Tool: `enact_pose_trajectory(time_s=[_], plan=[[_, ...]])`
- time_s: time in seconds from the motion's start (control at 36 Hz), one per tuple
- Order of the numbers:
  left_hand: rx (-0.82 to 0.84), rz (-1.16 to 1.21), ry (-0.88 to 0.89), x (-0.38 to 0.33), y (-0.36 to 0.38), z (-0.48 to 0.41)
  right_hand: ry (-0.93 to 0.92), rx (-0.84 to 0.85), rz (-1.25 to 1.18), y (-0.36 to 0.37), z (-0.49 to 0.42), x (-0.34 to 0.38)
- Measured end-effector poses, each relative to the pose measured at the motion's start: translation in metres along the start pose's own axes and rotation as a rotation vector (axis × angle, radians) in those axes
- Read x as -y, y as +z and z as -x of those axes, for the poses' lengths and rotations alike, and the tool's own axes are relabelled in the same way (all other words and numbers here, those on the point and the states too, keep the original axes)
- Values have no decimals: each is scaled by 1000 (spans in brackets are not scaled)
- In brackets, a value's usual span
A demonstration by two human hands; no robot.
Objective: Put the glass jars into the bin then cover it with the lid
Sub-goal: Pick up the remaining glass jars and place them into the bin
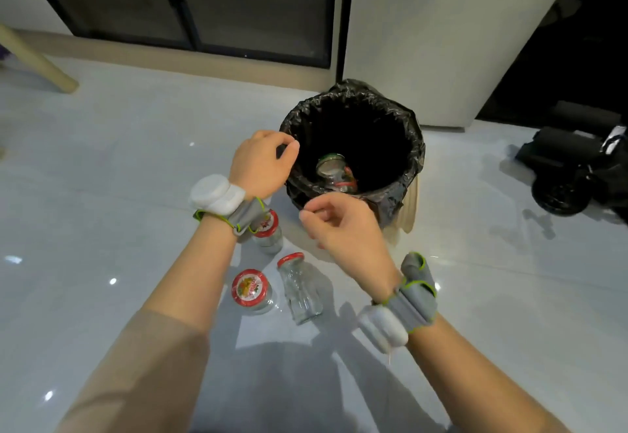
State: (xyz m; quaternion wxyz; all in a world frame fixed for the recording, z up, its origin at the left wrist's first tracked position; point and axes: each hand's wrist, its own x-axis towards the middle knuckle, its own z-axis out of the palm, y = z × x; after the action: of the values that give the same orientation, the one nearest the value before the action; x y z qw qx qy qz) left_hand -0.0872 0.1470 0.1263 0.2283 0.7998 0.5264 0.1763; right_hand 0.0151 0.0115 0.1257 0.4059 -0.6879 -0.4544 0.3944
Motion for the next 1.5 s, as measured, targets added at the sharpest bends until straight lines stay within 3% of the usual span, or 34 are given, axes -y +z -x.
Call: enact_pose_trajectory(time_s=[0.17,0.31,0.5,0.64,0.75,1.17,1.31,1.5], plan=[[21,14,-12,15,2,8,110,30,239,53,20,-80],[-8,7,-17,22,1,9,3,43,425,78,32,-135],[-38,1,-4,26,-3,11,-81,144,737,91,27,-163],[-47,0,4,29,-4,13,-26,229,871,99,15,-171],[-53,0,8,27,-5,13,71,299,778,106,5,-172],[-34,-55,32,21,-6,10,170,225,632,101,-5,-154],[-49,-45,30,20,-12,7,140,339,552,77,-1,-132],[-64,20,-1,9,-18,-1,272,422,146,29,6,-99]])
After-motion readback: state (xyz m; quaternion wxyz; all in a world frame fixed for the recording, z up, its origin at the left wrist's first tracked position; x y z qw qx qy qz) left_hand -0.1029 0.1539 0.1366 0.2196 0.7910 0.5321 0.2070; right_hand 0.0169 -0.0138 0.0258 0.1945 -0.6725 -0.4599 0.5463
